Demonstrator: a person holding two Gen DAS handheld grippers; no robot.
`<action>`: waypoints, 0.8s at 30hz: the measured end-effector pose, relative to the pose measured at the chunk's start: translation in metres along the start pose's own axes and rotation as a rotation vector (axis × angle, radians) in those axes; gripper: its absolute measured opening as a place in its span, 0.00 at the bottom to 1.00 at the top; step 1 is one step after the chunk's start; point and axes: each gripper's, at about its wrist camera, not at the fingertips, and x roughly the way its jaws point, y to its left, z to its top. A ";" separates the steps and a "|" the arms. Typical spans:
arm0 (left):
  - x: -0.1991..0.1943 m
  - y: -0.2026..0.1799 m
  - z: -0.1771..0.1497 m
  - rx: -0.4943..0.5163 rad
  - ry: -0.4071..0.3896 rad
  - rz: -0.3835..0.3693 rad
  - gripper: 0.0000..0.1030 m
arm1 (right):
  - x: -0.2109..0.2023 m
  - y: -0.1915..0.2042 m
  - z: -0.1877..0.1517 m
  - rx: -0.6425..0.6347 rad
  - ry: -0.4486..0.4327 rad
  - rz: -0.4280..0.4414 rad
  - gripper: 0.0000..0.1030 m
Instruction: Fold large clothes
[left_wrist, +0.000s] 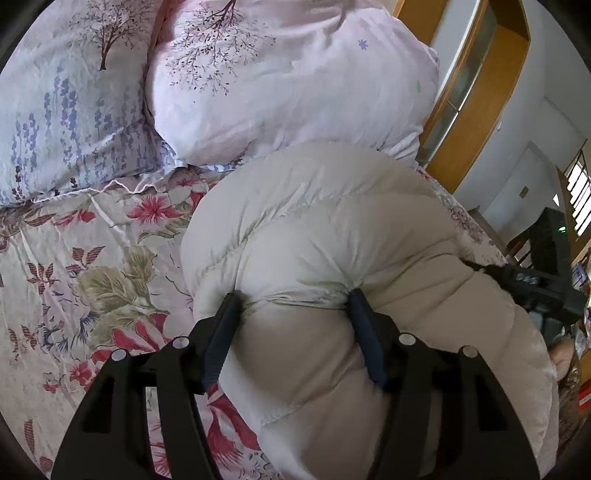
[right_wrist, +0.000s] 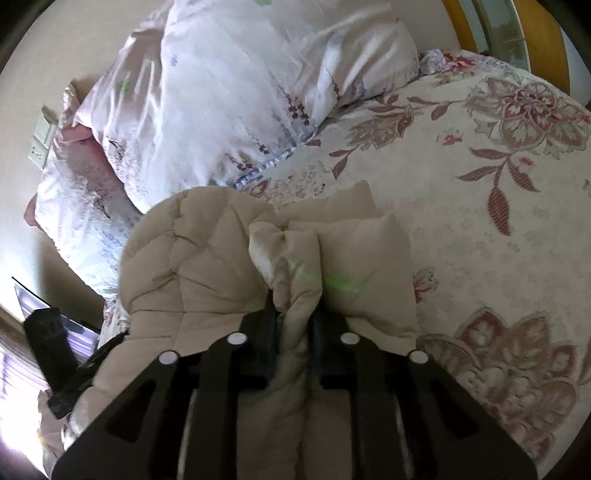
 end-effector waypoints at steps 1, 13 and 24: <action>0.000 0.000 0.000 0.000 0.001 -0.001 0.61 | -0.008 -0.002 -0.001 0.014 -0.004 0.012 0.33; 0.000 -0.001 0.002 0.001 -0.010 0.007 0.64 | -0.037 0.005 -0.029 -0.004 0.022 0.063 0.14; -0.079 -0.055 -0.013 0.137 -0.177 -0.038 0.59 | -0.019 -0.009 -0.042 0.016 0.022 0.000 0.13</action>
